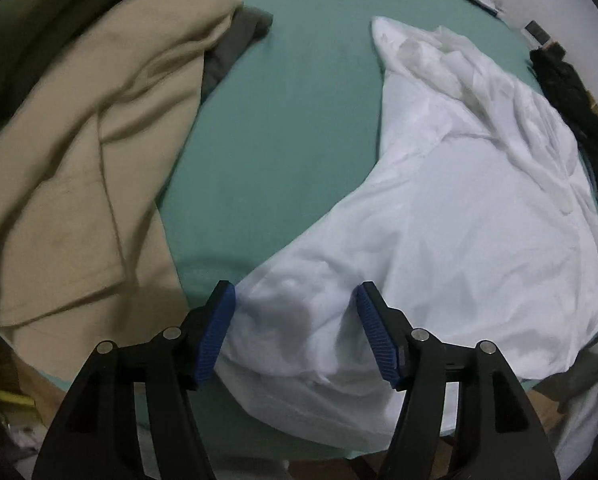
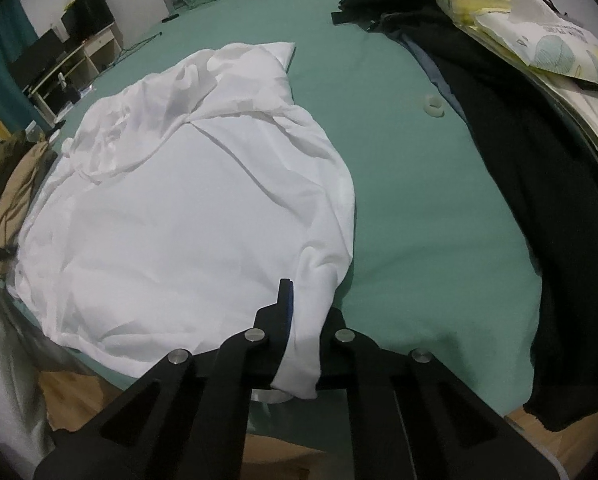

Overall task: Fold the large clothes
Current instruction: 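Grasp the white jacket's edge with the right gripper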

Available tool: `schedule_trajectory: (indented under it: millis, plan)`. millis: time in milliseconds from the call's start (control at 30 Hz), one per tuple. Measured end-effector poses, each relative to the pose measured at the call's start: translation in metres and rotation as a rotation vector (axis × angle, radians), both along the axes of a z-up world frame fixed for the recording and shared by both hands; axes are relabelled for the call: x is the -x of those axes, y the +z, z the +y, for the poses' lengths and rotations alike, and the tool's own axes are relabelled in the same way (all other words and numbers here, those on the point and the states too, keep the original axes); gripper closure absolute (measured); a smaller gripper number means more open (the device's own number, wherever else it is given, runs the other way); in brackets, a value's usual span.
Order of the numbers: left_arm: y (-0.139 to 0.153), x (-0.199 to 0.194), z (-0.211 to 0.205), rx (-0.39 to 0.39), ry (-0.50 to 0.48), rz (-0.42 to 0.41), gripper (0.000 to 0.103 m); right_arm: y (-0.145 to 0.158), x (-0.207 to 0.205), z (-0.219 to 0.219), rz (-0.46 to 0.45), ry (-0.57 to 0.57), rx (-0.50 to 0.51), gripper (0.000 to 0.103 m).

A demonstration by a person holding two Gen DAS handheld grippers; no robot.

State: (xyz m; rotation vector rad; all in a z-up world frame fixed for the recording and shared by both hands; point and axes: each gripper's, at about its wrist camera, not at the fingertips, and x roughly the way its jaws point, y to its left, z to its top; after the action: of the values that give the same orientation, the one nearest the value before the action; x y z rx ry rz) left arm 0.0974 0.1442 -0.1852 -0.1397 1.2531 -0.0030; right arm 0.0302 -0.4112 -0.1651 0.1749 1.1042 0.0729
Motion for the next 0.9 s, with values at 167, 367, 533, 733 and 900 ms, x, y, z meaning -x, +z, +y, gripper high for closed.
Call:
schedule_trajectory:
  millis: [167, 367, 533, 733, 900]
  plan:
    - [-0.001, 0.005, -0.015, -0.06, -0.071, 0.033, 0.033, 0.004, 0.002, 0.0, -0.018, 0.001, -0.024, 0.098]
    - [0.016, 0.005, -0.008, -0.12, -0.015, -0.042, 0.033, 0.006, 0.0, 0.005, -0.032, 0.021, -0.029, 0.098]
    - [0.001, 0.001, 0.009, -0.067, 0.033, 0.032, 0.032, 0.007, -0.003, 0.004, -0.035, 0.016, -0.031, 0.098]
    - [-0.003, 0.005, -0.018, -0.096, -0.075, 0.074, 0.028, 0.011, -0.001, 0.004, -0.06, 0.014, -0.041, 0.098]
    - [0.006, 0.019, -0.028, -0.009, -0.128, 0.049, 0.098, 0.021, 0.001, 0.002, -0.105, 0.005, -0.057, 0.098]
